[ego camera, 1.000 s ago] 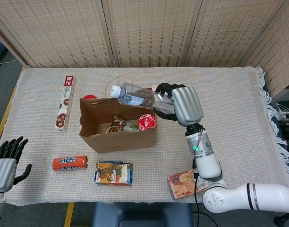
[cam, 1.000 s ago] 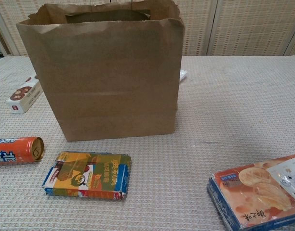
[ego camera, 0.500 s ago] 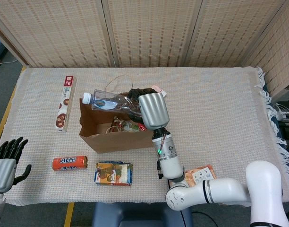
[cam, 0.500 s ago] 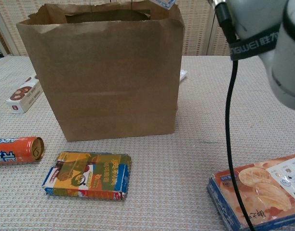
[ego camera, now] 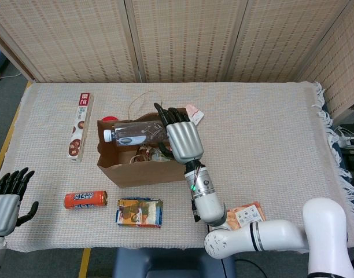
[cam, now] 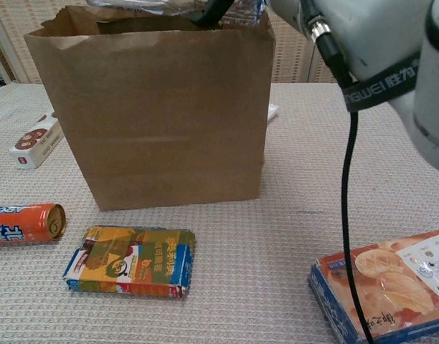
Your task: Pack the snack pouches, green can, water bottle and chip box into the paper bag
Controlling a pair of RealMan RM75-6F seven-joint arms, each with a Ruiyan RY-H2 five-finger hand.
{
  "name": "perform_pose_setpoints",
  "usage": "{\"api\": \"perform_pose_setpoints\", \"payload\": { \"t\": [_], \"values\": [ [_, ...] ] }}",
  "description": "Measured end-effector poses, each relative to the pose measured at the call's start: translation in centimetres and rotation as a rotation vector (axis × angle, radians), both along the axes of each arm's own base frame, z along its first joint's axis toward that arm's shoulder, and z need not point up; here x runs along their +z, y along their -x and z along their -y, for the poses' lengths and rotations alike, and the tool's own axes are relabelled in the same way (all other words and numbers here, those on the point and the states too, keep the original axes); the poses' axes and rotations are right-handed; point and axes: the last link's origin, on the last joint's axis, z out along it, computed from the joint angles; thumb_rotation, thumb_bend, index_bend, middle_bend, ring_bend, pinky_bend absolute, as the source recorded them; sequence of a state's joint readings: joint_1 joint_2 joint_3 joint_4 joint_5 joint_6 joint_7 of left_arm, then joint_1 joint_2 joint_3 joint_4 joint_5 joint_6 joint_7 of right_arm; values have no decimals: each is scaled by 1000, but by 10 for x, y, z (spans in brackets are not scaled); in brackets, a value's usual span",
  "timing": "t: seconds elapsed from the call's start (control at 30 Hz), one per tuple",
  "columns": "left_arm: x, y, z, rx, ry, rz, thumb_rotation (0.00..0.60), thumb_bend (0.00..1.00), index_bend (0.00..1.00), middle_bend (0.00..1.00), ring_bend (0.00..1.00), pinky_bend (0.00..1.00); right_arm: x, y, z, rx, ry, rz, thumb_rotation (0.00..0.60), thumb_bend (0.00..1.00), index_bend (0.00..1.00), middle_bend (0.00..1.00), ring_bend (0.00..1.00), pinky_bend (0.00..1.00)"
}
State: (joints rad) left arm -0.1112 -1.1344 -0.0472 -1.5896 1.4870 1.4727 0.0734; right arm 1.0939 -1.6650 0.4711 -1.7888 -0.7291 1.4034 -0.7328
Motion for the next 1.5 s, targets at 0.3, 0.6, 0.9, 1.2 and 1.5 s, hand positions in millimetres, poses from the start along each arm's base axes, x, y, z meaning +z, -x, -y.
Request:
{"api": "perform_pose_setpoints", "payload": {
  "t": [0.3,0.6,0.9,1.2,1.5],
  "values": [
    [0,0,0,1,-1,-3,600,388,59,0,0,0,30,20,-5,-5,11,73,600,154,0,114,21,120],
    [-1,0,0,3,-7,-12,600,388,59,0,0,0,69,77,-28,-38,-32,89,600,154,0,114,21,109],
    [-2,-1,0,4,-15,-23,600,387,59,0,0,0,110,157,-45,-153,-145,-59,600,150,0,114,21,103],
    [-3,-2,0,4,-20,-29,600,387,58,0,0,0,103,213,-76,-132,-389,-394,600,2,0,59,0,18],
    [-2,-2,0,4,-16,-22,600,387,58,0,0,0,66,232,-112,-43,-577,-594,600,0,0,0,0,0]
  ]
}}
